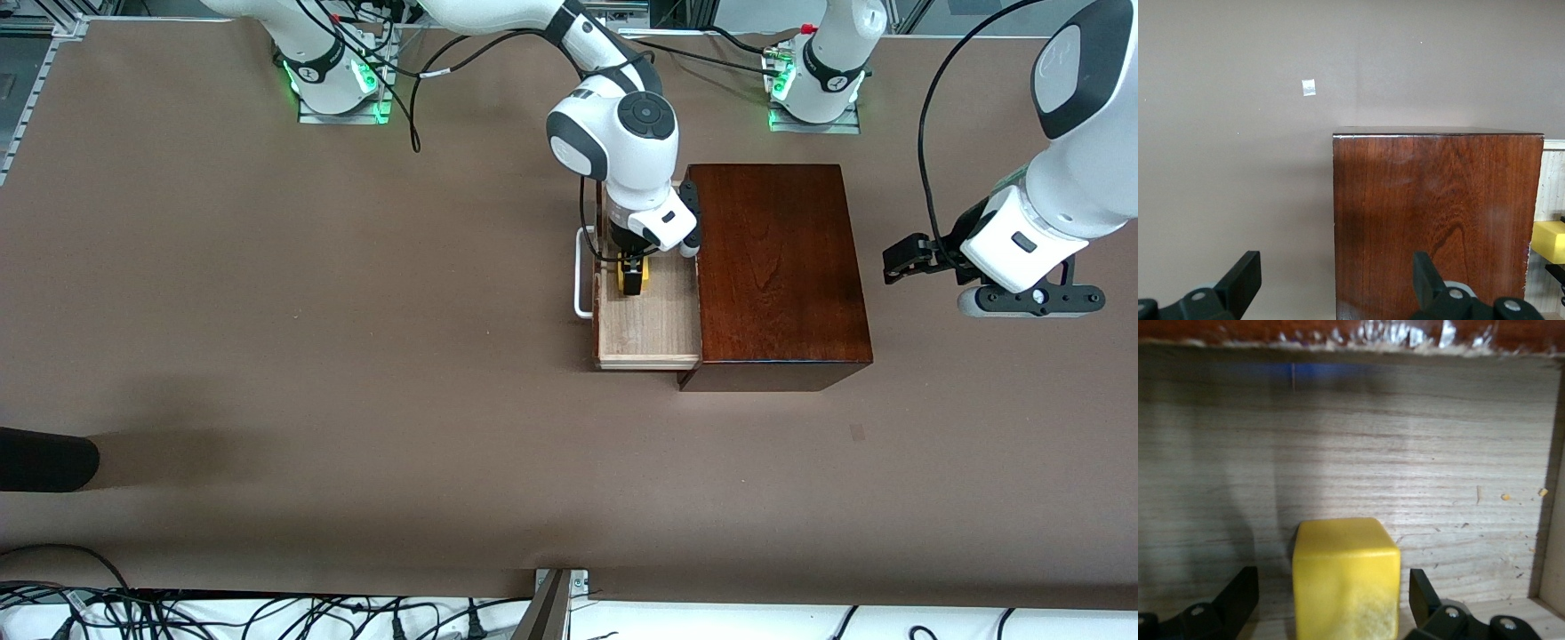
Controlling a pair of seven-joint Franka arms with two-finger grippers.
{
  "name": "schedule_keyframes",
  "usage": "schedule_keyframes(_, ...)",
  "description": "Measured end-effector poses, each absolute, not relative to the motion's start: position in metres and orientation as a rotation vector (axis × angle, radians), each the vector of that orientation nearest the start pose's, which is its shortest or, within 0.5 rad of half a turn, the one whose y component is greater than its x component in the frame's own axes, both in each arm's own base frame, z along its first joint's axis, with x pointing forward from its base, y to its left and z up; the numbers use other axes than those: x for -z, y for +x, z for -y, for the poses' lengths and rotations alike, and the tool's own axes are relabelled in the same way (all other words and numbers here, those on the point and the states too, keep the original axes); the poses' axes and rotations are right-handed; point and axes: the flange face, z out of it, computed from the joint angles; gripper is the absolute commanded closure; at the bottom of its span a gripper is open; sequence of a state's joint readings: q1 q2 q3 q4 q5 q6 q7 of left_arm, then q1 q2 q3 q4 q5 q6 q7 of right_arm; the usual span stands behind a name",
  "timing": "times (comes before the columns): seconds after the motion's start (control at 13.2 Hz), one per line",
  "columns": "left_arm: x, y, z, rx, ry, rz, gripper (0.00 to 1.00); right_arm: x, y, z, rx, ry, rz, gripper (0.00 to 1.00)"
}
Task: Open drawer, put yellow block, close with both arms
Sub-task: 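Lower the cube into the open drawer and open the right gripper, then withdraw the right gripper while the left gripper reaches toward the drawer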
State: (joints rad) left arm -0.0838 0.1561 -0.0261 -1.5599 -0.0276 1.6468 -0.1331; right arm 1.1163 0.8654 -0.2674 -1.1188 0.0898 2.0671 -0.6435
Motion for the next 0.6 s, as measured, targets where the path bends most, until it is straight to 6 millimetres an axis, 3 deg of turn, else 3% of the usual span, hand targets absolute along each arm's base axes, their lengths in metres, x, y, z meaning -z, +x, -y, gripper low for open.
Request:
schedule_keyframes(0.38, -0.545, 0.599, 0.069, -0.115, -3.162, 0.038, 0.0, -0.38, 0.448, -0.631, 0.133, -2.302, 2.262, 0.0)
schedule_keyframes(0.6, -0.545, 0.599, 0.071, -0.115, -3.162, 0.034, 0.0, -0.402, 0.456, -0.615, 0.091, -2.338, 2.236, 0.0)
